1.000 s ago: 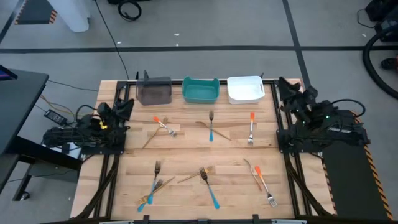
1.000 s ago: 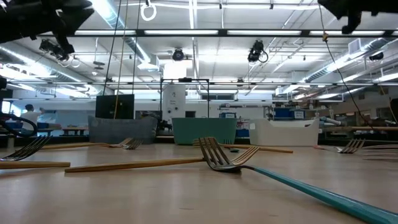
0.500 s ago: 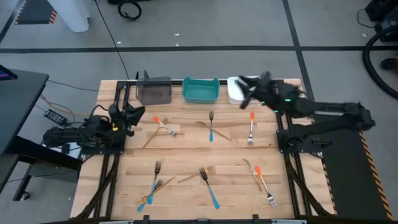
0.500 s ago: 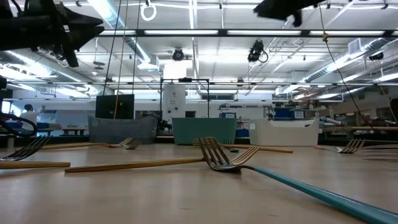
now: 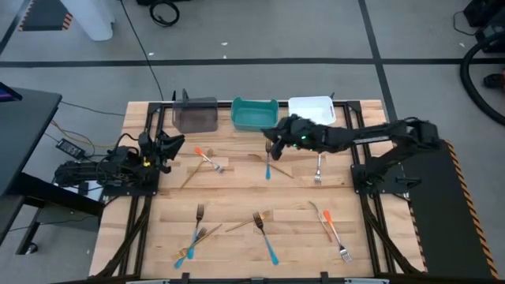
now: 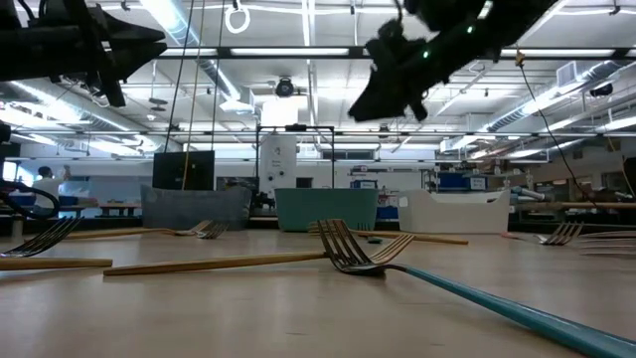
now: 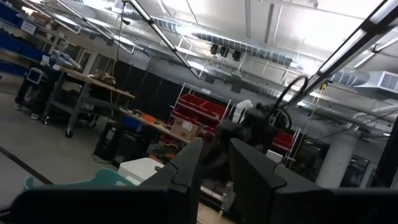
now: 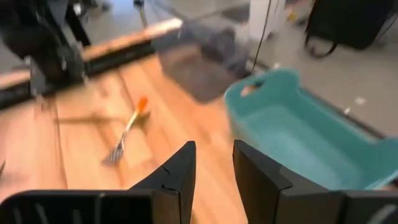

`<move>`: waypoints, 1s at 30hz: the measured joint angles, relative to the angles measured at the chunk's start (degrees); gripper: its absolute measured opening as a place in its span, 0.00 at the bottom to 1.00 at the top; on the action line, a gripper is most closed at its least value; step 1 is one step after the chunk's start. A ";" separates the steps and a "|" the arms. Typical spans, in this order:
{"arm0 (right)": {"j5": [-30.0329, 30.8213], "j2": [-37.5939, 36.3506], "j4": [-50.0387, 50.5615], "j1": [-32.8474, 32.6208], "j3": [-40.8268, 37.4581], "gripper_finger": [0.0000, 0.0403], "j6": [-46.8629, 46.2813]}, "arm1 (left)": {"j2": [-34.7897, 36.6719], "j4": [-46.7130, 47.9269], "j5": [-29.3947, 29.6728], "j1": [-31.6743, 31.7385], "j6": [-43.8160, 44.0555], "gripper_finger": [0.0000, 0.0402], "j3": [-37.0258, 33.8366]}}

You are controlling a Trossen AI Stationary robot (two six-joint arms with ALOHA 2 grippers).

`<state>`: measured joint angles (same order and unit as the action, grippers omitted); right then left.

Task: Sort silverware by color (type)
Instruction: Put the gold fork into the green bin

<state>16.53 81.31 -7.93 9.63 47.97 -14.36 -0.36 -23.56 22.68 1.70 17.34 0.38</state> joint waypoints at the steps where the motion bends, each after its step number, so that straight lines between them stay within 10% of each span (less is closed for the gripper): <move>1: -1.01 1.68 0.04 -0.01 0.00 0.28 -0.42 | 0.00 0.05 0.04 -0.01 0.24 0.22 0.00; 30: -6.13 22.69 -6.92 -0.62 0.02 0.28 -0.53 | 0.00 8.05 -0.24 -0.05 0.09 0.22 0.00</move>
<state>10.40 103.99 -14.84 9.02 47.99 -14.89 -0.36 -15.51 22.44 1.65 17.43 0.38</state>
